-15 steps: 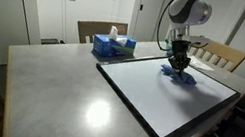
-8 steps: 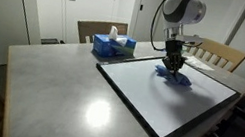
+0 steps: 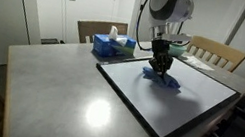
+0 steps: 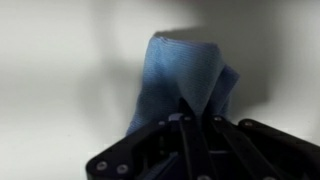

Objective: Use the cloth to wipe the whiteboard on the table

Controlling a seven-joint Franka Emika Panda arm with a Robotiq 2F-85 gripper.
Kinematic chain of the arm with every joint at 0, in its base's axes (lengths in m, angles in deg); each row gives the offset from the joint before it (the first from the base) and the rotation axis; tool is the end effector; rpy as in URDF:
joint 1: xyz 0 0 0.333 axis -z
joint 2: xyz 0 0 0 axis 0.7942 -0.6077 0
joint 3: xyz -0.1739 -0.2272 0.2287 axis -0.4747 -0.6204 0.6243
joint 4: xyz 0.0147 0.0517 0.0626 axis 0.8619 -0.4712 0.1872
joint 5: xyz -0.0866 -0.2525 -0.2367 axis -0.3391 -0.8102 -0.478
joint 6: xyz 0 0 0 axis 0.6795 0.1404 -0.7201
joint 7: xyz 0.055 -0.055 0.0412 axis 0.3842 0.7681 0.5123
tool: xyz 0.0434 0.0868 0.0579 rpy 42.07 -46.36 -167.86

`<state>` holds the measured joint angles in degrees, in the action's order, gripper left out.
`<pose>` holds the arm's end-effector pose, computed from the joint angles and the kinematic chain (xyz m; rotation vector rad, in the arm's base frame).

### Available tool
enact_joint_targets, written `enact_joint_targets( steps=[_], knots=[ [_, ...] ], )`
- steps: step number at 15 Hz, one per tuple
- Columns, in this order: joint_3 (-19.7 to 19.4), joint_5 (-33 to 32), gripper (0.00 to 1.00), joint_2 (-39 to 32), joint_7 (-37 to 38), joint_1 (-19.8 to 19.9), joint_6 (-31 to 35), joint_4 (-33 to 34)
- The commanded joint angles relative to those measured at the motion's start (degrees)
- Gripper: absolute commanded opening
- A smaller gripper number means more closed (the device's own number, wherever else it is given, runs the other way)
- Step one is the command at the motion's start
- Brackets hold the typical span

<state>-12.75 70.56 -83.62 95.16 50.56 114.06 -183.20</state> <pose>0.5460 0.0327 0.2119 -3.0263 0.1243 0.7808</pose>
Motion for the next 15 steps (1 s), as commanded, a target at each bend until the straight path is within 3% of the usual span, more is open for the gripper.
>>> enact_joint_targets(
  steps=[1,15],
  knots=[
    [0.93,0.48,0.02,-2.19,0.96,-1.51,-1.73,3.22],
    [4.3,1.35,0.02,-8.18,3.96,-7.55,-2.46,13.46]
  ],
)
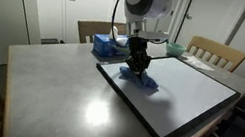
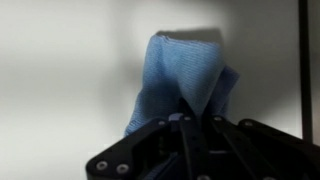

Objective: Use the cloth to wipe the whiteboard on the table

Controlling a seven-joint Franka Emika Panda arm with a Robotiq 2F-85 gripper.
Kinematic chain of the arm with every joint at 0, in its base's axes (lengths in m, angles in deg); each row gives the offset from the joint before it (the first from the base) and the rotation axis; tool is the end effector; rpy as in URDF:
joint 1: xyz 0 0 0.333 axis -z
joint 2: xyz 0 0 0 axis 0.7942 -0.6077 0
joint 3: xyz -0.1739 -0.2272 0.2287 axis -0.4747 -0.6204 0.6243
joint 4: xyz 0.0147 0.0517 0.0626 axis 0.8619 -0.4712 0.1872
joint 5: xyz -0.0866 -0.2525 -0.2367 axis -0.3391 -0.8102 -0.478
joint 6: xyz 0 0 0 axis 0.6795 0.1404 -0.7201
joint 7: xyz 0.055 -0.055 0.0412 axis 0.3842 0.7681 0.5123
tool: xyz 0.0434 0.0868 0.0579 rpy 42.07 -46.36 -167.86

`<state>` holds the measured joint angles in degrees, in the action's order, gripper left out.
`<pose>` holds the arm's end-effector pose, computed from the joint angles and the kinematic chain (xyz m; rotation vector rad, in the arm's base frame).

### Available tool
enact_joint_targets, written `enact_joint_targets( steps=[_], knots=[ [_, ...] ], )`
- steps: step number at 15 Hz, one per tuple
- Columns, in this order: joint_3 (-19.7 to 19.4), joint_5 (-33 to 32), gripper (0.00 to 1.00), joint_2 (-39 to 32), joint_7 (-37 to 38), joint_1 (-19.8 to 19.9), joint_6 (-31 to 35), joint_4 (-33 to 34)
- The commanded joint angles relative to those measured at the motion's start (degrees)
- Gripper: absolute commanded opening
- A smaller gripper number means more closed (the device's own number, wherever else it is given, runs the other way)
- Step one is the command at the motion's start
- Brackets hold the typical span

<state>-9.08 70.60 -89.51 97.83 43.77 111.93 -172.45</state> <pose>0.5830 0.1403 0.2086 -3.0460 -0.0773 0.7186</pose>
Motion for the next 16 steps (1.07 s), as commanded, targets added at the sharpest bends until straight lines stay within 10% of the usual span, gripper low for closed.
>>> enact_joint_targets(
  steps=[1,16],
  knots=[
    [0.95,1.81,0.02,-2.44,1.53,-0.93,-0.04,2.8],
    [3.29,7.58,0.02,-2.05,3.11,-3.01,1.28,-0.7]
  ],
)
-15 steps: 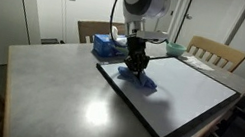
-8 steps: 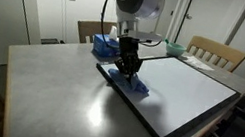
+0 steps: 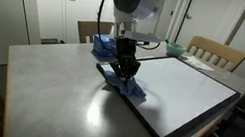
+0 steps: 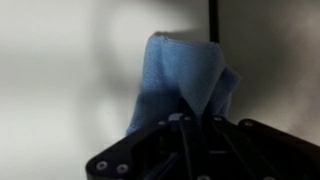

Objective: Use the cloth to wipe the whiteboard on the table

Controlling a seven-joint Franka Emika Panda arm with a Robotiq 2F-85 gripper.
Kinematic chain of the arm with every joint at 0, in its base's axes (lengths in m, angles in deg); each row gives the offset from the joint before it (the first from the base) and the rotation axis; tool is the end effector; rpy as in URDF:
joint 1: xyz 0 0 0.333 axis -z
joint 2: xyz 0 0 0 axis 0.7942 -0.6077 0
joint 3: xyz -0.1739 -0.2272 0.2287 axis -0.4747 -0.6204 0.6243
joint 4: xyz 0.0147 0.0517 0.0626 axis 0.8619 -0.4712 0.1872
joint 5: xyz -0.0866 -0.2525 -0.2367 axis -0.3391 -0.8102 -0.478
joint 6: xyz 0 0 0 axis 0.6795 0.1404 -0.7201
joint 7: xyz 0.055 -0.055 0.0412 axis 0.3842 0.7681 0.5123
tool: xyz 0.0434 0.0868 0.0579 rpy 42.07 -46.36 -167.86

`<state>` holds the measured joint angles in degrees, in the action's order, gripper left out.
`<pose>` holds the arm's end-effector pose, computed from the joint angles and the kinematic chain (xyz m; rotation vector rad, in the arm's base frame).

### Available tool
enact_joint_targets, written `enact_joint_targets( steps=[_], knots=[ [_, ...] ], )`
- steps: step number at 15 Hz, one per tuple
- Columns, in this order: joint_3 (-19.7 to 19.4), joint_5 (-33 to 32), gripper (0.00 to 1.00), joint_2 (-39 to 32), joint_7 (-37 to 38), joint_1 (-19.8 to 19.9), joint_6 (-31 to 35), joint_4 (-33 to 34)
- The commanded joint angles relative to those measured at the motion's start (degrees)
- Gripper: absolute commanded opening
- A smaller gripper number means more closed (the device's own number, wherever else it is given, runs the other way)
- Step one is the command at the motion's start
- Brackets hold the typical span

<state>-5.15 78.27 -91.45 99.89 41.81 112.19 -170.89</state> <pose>0.5717 0.2057 0.2012 -2.9205 -0.0337 0.7481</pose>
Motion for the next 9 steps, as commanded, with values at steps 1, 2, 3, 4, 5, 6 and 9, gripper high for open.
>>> enact_joint_targets(
  steps=[1,2,3,4,5,6,9],
  knots=[
    [-1.19,-1.05,0.02,0.28,1.42,-1.26,0.66,-2.71],
    [-1.63,-1.93,0.02,0.88,0.94,-1.15,1.28,-3.15],
    [-0.53,-0.22,0.09,0.16,0.45,-0.54,-0.24,-0.15],
    [-0.64,-0.37,0.09,0.33,0.46,-0.61,-0.23,-0.39],
    [-0.72,-0.42,0.09,0.46,0.47,-0.62,-0.23,-0.62],
    [-0.76,-0.44,0.09,0.54,0.48,-0.61,-0.21,-0.76],
    [-1.09,-0.95,0.02,0.01,0.85,-0.86,-0.21,0.09]
  ],
)
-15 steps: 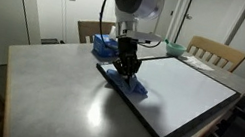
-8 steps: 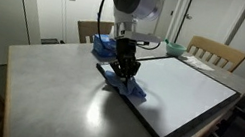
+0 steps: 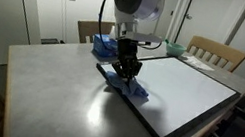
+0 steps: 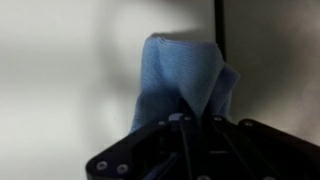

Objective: Use the cloth to wipe the whiteboard on the table

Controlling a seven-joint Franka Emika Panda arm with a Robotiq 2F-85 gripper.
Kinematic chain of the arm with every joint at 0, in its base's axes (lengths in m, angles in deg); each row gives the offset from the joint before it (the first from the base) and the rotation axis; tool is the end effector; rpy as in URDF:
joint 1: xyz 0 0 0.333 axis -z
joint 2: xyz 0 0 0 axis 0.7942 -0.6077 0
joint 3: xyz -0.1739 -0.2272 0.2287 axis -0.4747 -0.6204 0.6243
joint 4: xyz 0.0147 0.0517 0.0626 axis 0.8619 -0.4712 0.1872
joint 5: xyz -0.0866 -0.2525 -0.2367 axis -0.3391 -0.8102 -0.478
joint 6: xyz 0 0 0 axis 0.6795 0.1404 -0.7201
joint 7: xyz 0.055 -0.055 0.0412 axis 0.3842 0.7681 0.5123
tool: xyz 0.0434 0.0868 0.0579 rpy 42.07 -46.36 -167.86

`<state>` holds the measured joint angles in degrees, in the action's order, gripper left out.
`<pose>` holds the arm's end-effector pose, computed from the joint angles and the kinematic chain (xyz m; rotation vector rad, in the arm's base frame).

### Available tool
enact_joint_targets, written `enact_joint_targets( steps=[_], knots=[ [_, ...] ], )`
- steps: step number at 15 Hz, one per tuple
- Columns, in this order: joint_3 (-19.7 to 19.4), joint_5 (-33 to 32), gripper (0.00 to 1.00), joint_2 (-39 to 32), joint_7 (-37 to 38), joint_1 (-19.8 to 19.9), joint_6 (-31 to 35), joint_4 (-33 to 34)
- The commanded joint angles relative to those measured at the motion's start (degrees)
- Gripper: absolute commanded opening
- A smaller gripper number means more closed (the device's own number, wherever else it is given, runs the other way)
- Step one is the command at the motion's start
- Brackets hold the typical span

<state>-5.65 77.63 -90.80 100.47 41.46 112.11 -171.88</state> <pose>0.5672 0.2029 0.2020 -2.9380 -0.0279 0.7585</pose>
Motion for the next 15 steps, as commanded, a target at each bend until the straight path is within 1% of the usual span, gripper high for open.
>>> enact_joint_targets(
  steps=[1,6,13,15],
  knots=[
    [-0.73,-0.7,0.02,-0.68,0.7,-0.91,0.15,1.06],
    [-1.06,-1.61,0.02,2.11,3.43,-2.57,3.78,-3.47],
    [-1.06,-3.64,0.02,6.43,10.83,-6.69,7.41,-11.63],
    [-0.96,-4.16,0.02,7.4,12.18,-7.29,8.59,-14.2]
  ],
)
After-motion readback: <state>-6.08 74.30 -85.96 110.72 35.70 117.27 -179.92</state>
